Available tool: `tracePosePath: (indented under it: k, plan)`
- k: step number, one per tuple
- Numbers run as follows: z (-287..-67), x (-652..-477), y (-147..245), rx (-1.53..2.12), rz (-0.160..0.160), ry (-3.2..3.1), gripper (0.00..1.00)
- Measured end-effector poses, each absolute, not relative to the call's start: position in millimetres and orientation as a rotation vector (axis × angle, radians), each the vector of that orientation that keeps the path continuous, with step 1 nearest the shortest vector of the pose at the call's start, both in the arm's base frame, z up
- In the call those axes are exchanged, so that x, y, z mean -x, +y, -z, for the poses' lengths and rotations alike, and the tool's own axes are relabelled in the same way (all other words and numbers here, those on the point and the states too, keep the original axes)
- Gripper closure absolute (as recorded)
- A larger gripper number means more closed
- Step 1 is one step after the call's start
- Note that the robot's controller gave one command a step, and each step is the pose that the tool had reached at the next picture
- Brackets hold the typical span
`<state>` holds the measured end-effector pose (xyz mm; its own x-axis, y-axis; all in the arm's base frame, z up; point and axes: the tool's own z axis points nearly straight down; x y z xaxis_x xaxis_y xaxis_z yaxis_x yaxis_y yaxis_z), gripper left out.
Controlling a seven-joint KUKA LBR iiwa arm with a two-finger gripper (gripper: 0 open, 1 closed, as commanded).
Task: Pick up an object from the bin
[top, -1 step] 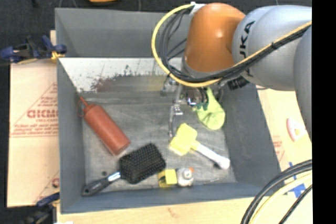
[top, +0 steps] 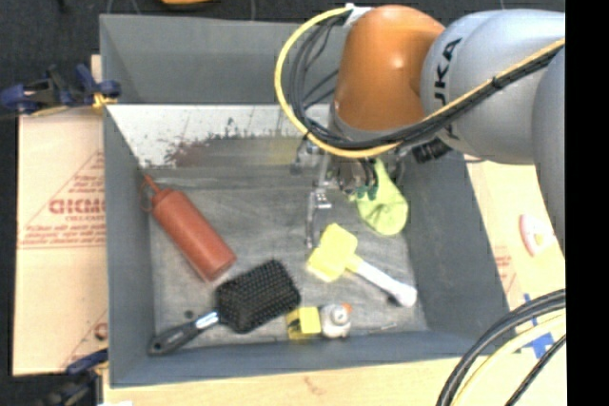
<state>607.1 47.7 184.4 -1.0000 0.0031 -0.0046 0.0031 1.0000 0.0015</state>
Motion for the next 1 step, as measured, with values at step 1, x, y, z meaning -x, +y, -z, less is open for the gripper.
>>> tracePosePath:
  k: [1]
  plan:
    - [-151.2,-558.4,39.9,0.11,0.001,3.133,0.0]
